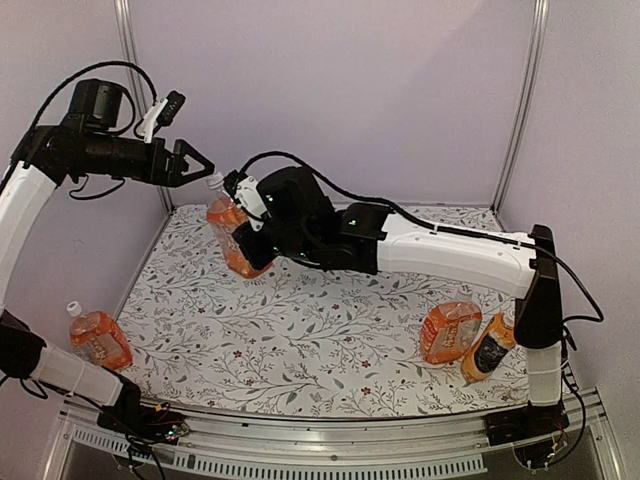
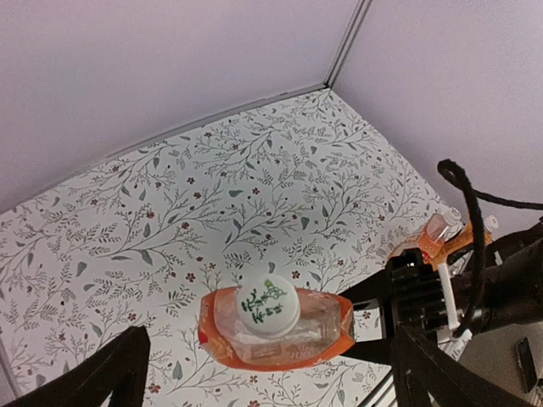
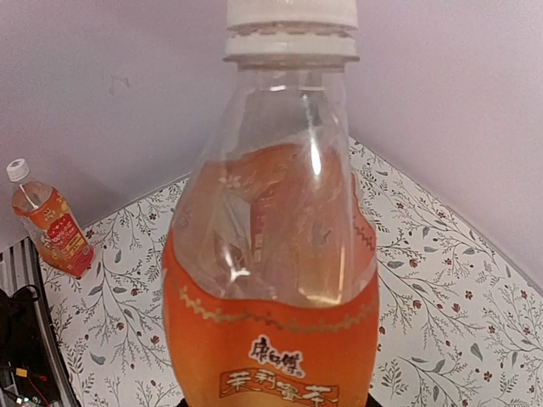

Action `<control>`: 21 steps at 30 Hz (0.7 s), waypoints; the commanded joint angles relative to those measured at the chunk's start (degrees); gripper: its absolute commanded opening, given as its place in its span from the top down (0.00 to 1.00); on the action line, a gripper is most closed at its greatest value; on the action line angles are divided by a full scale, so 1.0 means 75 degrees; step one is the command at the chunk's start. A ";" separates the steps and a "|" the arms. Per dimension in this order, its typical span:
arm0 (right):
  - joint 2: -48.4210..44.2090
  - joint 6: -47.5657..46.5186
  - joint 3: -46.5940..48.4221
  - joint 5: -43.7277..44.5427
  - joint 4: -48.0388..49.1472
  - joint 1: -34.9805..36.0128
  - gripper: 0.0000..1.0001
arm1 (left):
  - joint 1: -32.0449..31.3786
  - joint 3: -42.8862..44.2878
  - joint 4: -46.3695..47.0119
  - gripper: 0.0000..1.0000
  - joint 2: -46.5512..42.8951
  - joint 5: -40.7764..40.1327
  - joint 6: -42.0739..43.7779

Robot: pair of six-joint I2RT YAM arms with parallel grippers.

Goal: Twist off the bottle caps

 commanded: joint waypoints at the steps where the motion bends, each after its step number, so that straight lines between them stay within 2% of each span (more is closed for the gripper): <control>1: -0.1554 0.0233 -0.1024 -0.1441 0.0649 -0.0071 0.78 | -0.0048 0.0719 -0.0576 0.01 -0.0628 0.0732 0.0945; 5: -0.2973 0.0030 -0.2660 -0.3283 0.2277 -0.0070 0.77 | -0.0035 0.0652 -0.1273 0.00 -0.1185 0.3076 0.2594; 8: -0.3612 0.0141 -0.3257 -0.4337 0.3115 -0.0062 0.79 | -0.0042 0.0013 -0.1085 0.00 -0.1685 0.4173 0.2966; 10: -0.3826 0.0240 -0.3358 -0.4927 0.3300 -0.0071 0.79 | -0.0080 -0.0775 -0.0073 0.00 -0.2314 0.4061 0.2639; 13: -0.3876 0.0342 -0.3379 -0.5367 0.3499 -0.0048 0.79 | -0.0333 -0.2068 0.1707 0.01 -0.2988 0.2763 0.1699; 17: -0.3830 0.0346 -0.3353 -0.5422 0.3674 -0.0045 0.80 | -0.0948 -0.2611 0.1895 0.00 -0.3089 0.2982 0.2001; 21: -0.3711 0.0313 -0.3232 -0.5756 0.3666 -0.0042 0.82 | -0.1534 -0.2760 0.2505 0.01 -0.3081 0.2333 0.1923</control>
